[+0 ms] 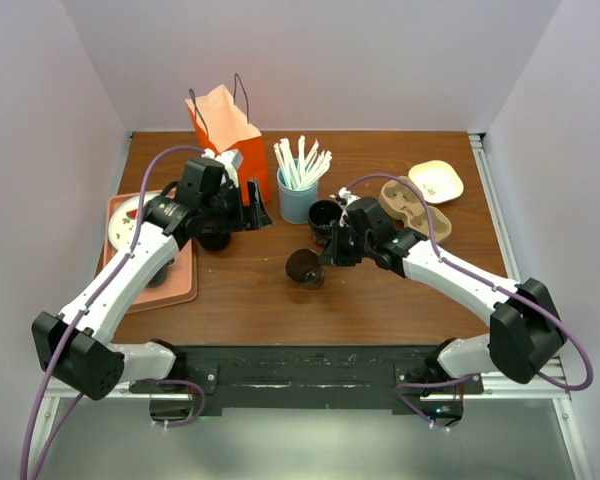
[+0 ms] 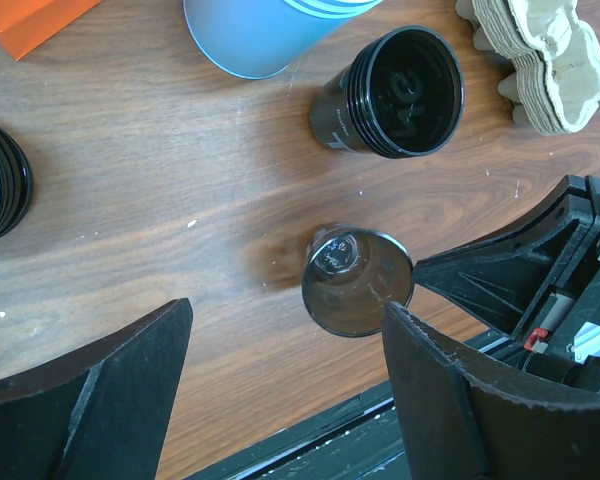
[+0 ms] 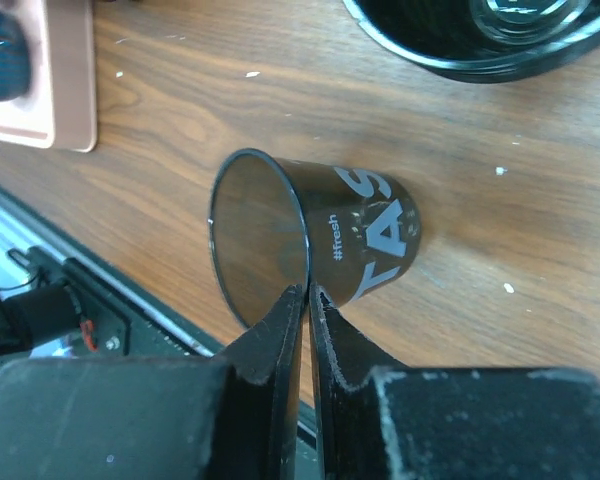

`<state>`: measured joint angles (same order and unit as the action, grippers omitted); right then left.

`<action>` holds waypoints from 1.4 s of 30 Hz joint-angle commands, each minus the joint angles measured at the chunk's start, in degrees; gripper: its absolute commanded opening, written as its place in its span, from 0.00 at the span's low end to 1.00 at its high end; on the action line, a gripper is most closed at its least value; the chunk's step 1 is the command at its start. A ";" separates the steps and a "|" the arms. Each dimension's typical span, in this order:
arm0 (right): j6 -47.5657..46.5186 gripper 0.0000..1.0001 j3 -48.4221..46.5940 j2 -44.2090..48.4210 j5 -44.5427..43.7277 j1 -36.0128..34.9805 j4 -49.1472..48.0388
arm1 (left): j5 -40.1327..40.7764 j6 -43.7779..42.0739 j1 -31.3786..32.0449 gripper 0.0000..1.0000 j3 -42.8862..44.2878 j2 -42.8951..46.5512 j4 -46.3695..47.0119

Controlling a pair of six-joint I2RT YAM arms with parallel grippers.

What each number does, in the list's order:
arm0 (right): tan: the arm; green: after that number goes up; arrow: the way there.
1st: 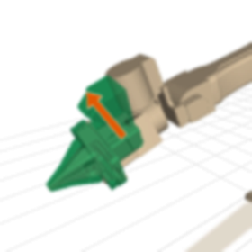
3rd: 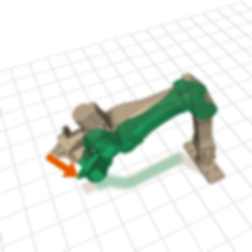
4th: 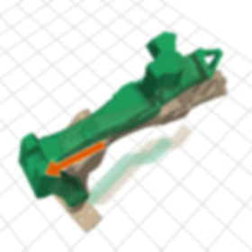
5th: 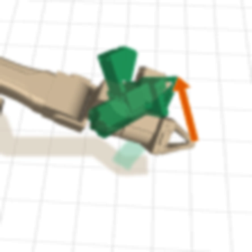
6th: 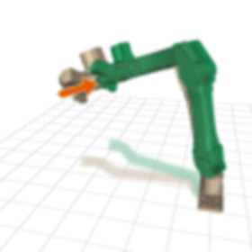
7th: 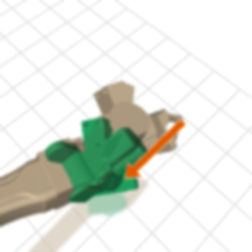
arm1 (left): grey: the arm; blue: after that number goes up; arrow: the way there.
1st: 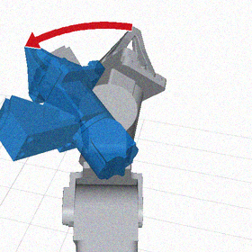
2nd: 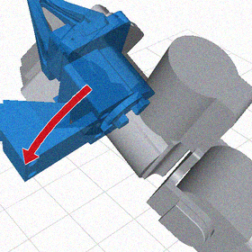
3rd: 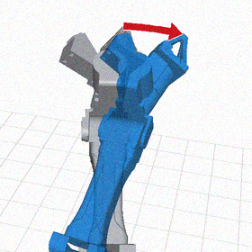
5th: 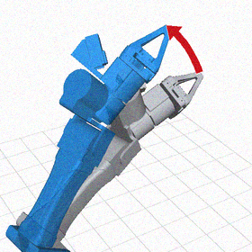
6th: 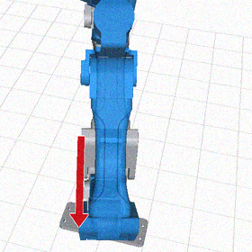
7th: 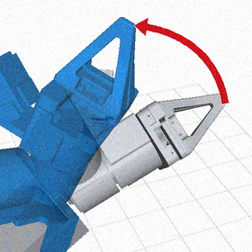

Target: Pack the takeout coffee

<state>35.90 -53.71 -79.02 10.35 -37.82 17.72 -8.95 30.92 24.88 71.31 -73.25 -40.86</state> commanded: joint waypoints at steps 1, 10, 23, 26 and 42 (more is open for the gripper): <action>-0.83 0.11 -1.83 -0.17 -2.53 0.12 0.92 | -0.63 0.11 0.16 0.82 -0.03 1.18 2.01; -1.62 0.26 -7.97 2.20 -8.49 0.21 10.05 | 0.34 -0.51 0.16 0.82 0.50 1.53 1.66; -8.38 0.65 -29.77 -12.27 -22.83 8.02 22.89 | 3.84 -0.33 0.16 0.82 1.20 2.59 -0.62; -9.79 0.65 -34.96 -16.50 -21.87 8.99 24.12 | 6.30 -0.24 0.16 0.82 2.52 3.47 -1.32; -10.59 0.47 -38.31 -28.64 -18.52 9.35 20.52 | 31.27 -6.84 -1.68 0.80 0.76 2.95 -8.97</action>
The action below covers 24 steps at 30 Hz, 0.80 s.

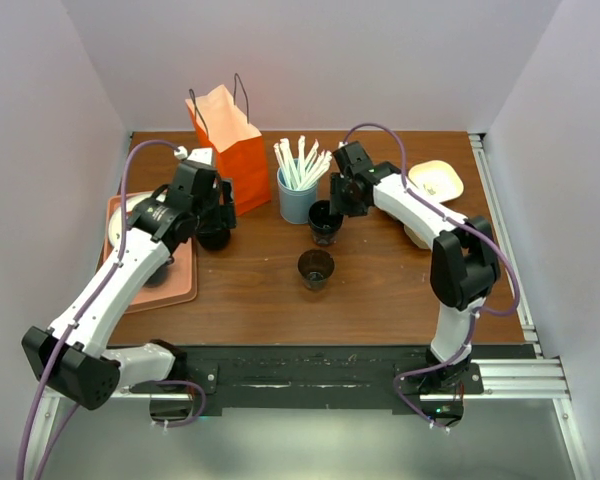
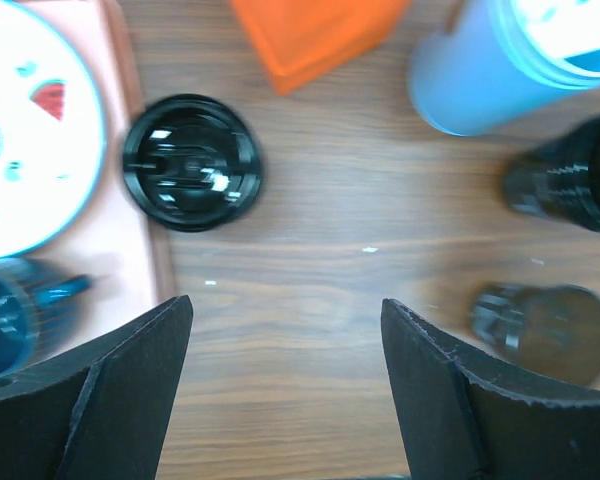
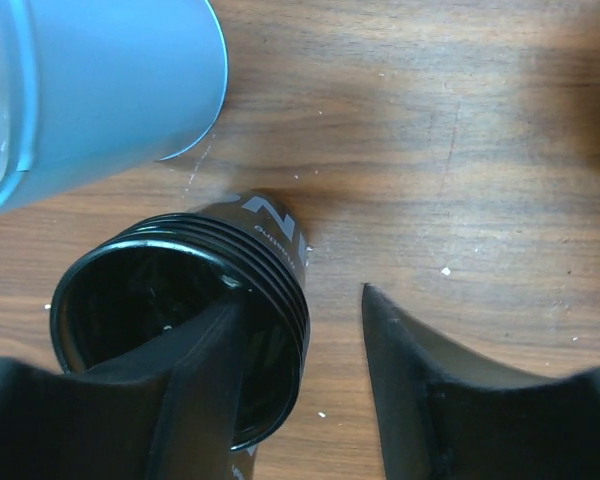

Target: Pack the takeout coffee

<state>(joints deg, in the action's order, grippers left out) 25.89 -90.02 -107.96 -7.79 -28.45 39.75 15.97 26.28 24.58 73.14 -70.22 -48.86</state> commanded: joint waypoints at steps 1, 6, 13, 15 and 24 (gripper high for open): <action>-0.84 0.43 -2.26 0.12 -0.82 -0.12 -1.51 | 6.36 -1.85 -2.77 0.80 -1.16 -0.53 -1.58; -1.72 0.21 -5.68 -1.90 -5.38 -0.03 0.24 | 4.34 -1.76 -6.29 0.78 -0.81 -1.77 -3.44; -2.07 0.17 -9.12 -4.27 -9.87 3.83 1.39 | 1.80 -4.13 -7.09 0.78 -1.95 -0.98 -0.98; -2.25 0.17 -11.31 -5.50 -11.01 4.89 2.35 | -3.64 -7.19 -7.09 0.77 -3.44 -0.10 3.04; -2.16 0.17 -14.40 -7.26 -11.64 9.90 3.23 | -9.98 -12.65 -7.09 0.76 -3.62 -5.45 5.97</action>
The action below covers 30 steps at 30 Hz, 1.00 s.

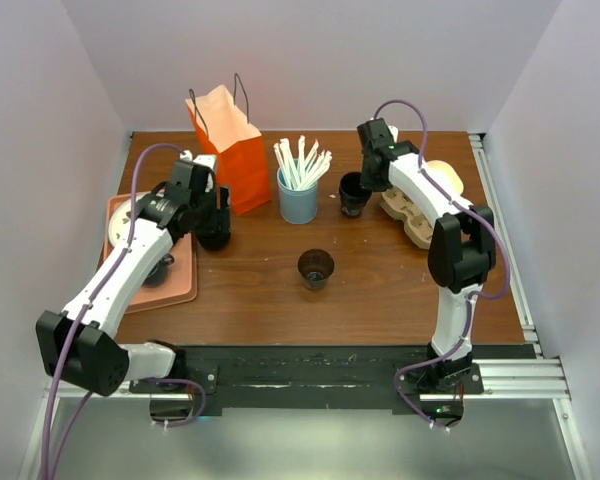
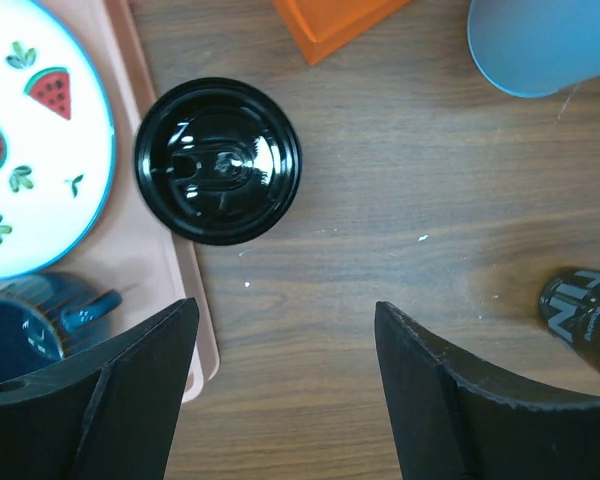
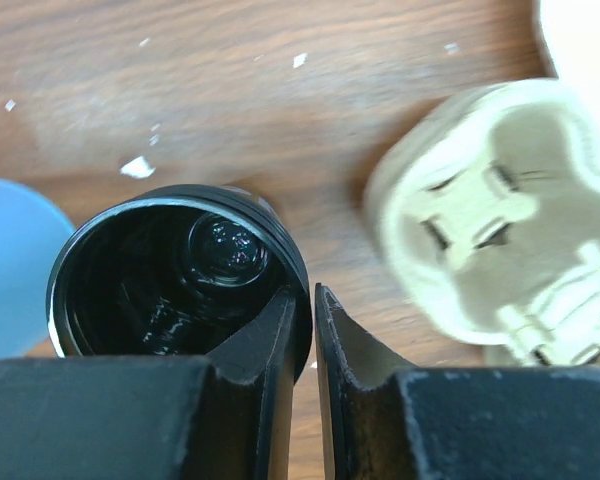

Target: Pack the takeout coffee

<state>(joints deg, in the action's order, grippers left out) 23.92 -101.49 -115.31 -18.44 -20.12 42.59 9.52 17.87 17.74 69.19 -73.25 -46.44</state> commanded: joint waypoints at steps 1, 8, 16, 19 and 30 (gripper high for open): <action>-0.63 0.18 -2.92 0.08 -0.29 2.27 0.04 | -3.98 -4.59 -0.25 0.75 0.33 -3.03 3.63; -2.74 0.45 -5.99 3.07 5.86 2.54 0.55 | -0.31 -5.56 -0.25 0.69 2.96 -9.96 3.72; -4.58 0.65 -10.48 10.43 4.56 2.45 5.75 | 2.26 -6.79 -0.16 0.61 5.34 -16.13 3.55; -5.29 0.65 -10.74 13.08 4.90 2.45 6.37 | 3.66 -7.14 -0.16 0.60 5.87 -17.53 4.07; -5.47 0.64 -8.55 18.63 9.56 2.45 5.93 | 4.90 -7.50 0.02 0.49 6.93 -21.93 4.51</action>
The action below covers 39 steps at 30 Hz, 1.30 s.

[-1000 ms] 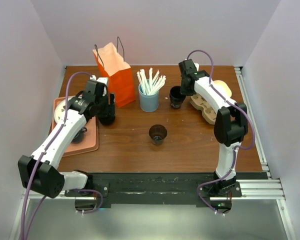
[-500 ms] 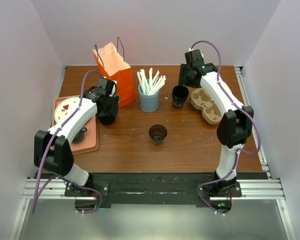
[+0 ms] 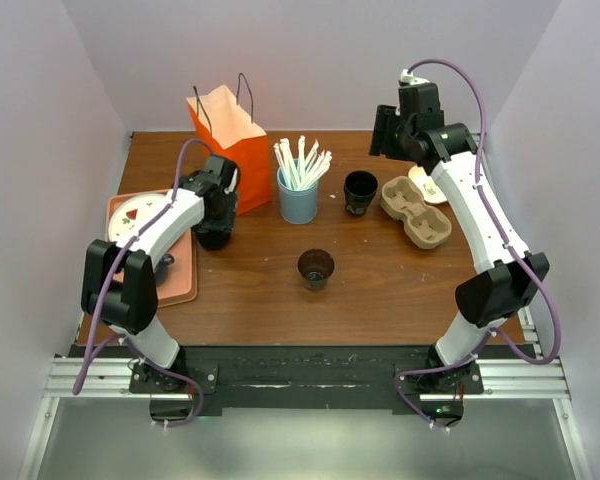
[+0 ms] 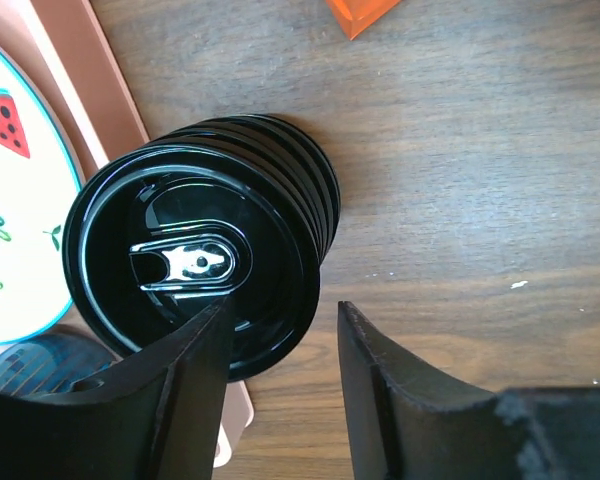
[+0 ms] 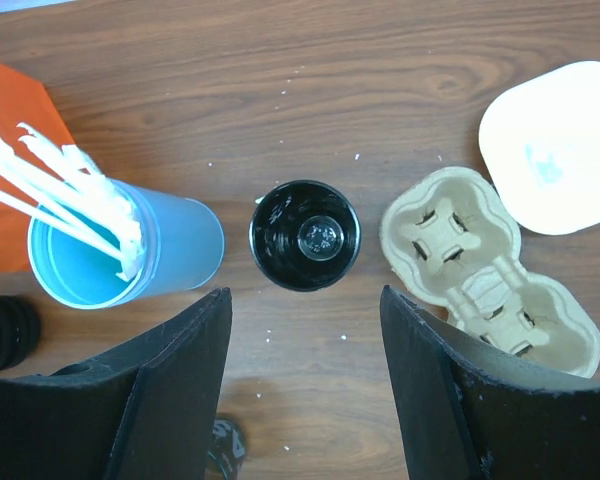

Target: Pack the takeout coffee

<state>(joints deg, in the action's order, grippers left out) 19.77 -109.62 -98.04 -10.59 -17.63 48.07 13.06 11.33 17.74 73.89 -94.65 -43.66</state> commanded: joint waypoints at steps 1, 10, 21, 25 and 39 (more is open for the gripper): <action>-1.49 0.65 -0.42 1.45 1.71 0.05 0.53 | 1.27 -0.96 0.10 0.46 2.31 -0.71 1.65; -0.87 0.64 -1.65 1.89 3.38 -0.04 0.18 | 0.83 -0.96 0.54 0.24 3.10 -0.19 0.33; -1.05 0.64 -1.65 3.20 4.78 -0.04 0.35 | 1.18 -0.35 0.63 0.05 3.45 1.13 -0.81; -1.57 0.65 -1.65 3.91 6.19 -0.04 0.35 | 1.09 0.53 1.25 0.04 6.18 1.31 -3.01; -2.45 0.65 -3.49 4.70 10.41 -0.04 1.32 | 1.89 1.59 1.51 0.00 7.67 1.05 -6.35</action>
<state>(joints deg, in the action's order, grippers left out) 18.83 -110.98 -95.46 -3.70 -17.61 49.69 14.24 11.46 19.05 77.78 -95.02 -47.88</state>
